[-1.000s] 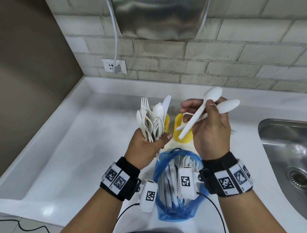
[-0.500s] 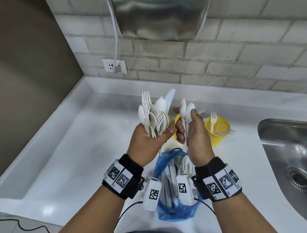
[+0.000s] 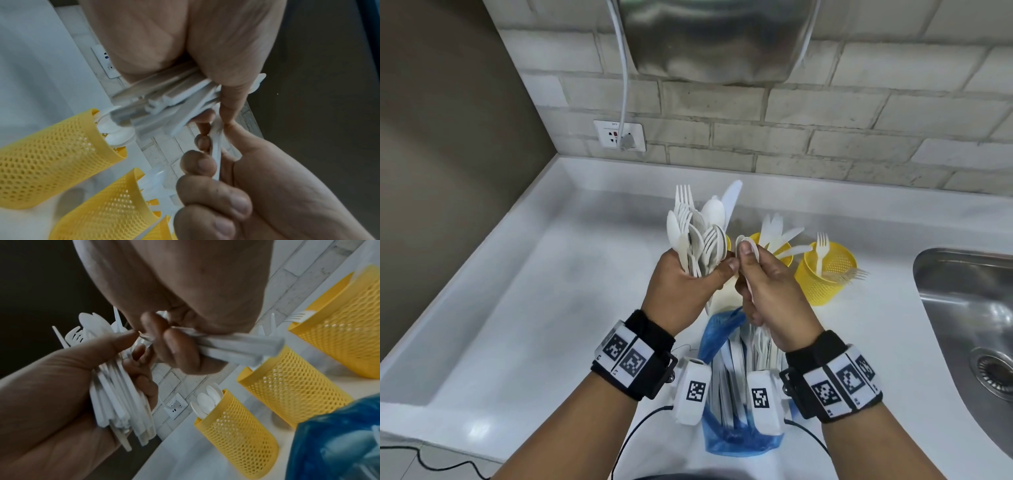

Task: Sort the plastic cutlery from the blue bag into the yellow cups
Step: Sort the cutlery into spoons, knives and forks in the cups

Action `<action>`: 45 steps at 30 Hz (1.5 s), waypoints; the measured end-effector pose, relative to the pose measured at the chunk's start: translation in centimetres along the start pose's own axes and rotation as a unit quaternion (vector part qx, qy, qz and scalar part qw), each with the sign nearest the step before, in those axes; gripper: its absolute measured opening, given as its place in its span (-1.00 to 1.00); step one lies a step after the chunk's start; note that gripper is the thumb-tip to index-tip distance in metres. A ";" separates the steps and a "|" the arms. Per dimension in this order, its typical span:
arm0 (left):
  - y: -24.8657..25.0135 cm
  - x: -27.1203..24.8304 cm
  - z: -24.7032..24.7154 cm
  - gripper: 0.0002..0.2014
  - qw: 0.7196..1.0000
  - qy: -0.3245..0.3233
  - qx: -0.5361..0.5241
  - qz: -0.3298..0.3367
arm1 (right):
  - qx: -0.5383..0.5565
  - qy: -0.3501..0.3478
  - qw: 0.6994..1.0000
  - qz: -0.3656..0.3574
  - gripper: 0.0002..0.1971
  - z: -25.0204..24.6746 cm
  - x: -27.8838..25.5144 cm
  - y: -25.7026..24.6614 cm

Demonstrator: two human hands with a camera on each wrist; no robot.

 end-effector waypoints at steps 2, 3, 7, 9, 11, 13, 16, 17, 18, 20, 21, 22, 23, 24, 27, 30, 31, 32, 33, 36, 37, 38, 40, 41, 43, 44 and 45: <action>0.0 -0.2 0.2 -0.91 1.000 -0.016 0.016 0.000 | 0.006 -0.027 0.999 0.046 -0.60 0.1 0.0 0.7; 0.0 -0.3 0.3 -0.93 1.000 -0.015 0.021 0.000 | 0.006 -0.038 0.997 0.064 -0.59 0.2 0.0 1.2; -0.2 -0.3 -0.2 -0.91 0.998 0.048 0.049 0.002 | 0.018 -0.077 0.994 0.080 -0.65 0.6 -0.2 1.7; -0.1 -0.1 -0.2 -0.93 0.999 0.032 0.040 0.000 | -0.060 -0.085 0.993 0.053 -0.83 0.1 -0.4 1.4; 0.1 -0.1 -0.3 -0.92 0.999 0.002 0.035 0.001 | -0.101 -0.048 0.994 0.013 -0.85 -1.0 -0.6 0.8; 0.2 0.1 -0.7 -0.86 0.998 0.005 0.058 0.003 | -0.076 0.044 0.996 -0.020 -0.93 -3.0 -0.5 -0.1; 0.4 0.3 -1.2 -0.80 0.995 0.038 0.091 0.033 | -0.039 0.137 0.982 -0.122 -0.94 -4.8 -1.1 -3.5; 0.6 0.4 -1.2 -0.73 0.992 0.042 0.105 0.049 | -0.042 0.144 0.976 -0.159 -0.97 -5.0 -1.4 -5.0; 0.6 0.5 -1.2 -0.69 0.990 0.043 0.120 0.061 | -0.058 0.145 0.968 -0.197 -0.91 -5.0 -1.9 -6.6; 0.8 0.6 -1.1 -0.66 0.986 0.039 0.145 0.079 | -0.114 0.131 0.947 -0.269 -0.86 -4.4 -2.9 -9.4; 0.7 0.7 -1.2 -0.66 0.983 0.044 0.156 0.089 | -0.163 0.122 0.934 -0.295 -0.83 -4.0 -3.1 -10.3; 0.6 0.7 -1.3 -0.67 0.979 0.051 0.169 0.099 | -0.220 0.120 0.915 -0.316 -0.79 -3.4 -3.2 -11.0; 0.5 0.8 -1.4 -0.67 0.976 0.054 0.182 0.109 | -0.274 0.119 0.896 -0.329 -0.75 -3.0 -2.9 -11.3; 0.6 0.8 -1.3 -0.65 0.972 0.052 0.196 0.118 | -0.315 0.116 0.881 -0.334 -0.72 -2.8 -2.6 -11.2; 0.6 0.9 -1.3 -0.59 0.962 0.046 0.234 0.133 | -0.376 0.109 0.856 -0.338 -0.75 -2.5 -1.8 -10.9; 0.7 0.8 -1.5 -0.64 0.952 0.055 0.267 0.137 | -0.406 0.111 0.848 -0.322 -0.80 -2.2 -1.6 -10.3; 0.8 0.8 -1.6 -0.65 0.950 0.060 0.272 0.138 | -0.418 0.118 0.842 -0.318 -0.79 -2.1 -1.5 -10.1; 0.9 0.7 -1.6 -0.66 0.949 0.065 0.276 0.140 | -0.430 0.126 0.836 -0.317 -0.77 -2.0 -1.4 -9.9; 1.0 0.7 -1.6 -0.66 0.947 0.069 0.279 0.144 | -0.438 0.137 0.830 -0.316 -0.76 -2.0 -1.4 -9.8; 1.3 0.6 -1.5 -0.70 0.941 0.068 0.295 0.152 | -0.440 0.153 0.828 -0.312 -0.79 -2.0 -1.3 -9.7; 1.3 0.6 -1.5 -0.70 0.939 0.067 0.302 0.154 | -0.434 0.147 0.831 -0.314 -0.81 -2.0 -1.3 -9.7; 1.3 0.6 -1.5 -0.69 0.936 0.066 0.309 0.155 | -0.426 0.137 0.837 -0.316 -0.83 -2.0 -1.4 -9.8; 1.1 0.7 -1.5 -0.67 0.935 0.060 0.316 0.149 | -0.404 0.119 0.849 -0.319 -0.86 -2.1 -1.4 -9.9; 0.9 0.7 -1.4 -0.66 0.937 0.055 0.315 0.143 | -0.387 0.112 0.859 -0.317 -0.88 -2.1 -1.3 -9.9; 0.6 0.8 -1.4 -0.59 0.941 0.040 0.310 0.132 | -0.308 0.087 0.901 -0.291 -0.90 -2.5 -1.0 -9.9; 0.5 0.8 -1.4 -0.56 0.943 0.034 0.305 0.129 | -0.253 0.069 0.927 -0.268 -0.89 -2.6 -0.9 -9.8; 0.5 0.8 -1.5 -0.54 0.945 0.031 0.300 0.128 | -0.201 0.052 0.947 -0.247 -0.89 -2.9 -0.8 -9.7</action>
Point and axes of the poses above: each hand's wrist, its own x-axis towards the middle knuckle, its own z-axis out of the palm, y = z × x, the point moved 5 cm from there along x, towards the middle knuckle, and after that the axes turned 4 degrees about -x, right-handed, at the moved point
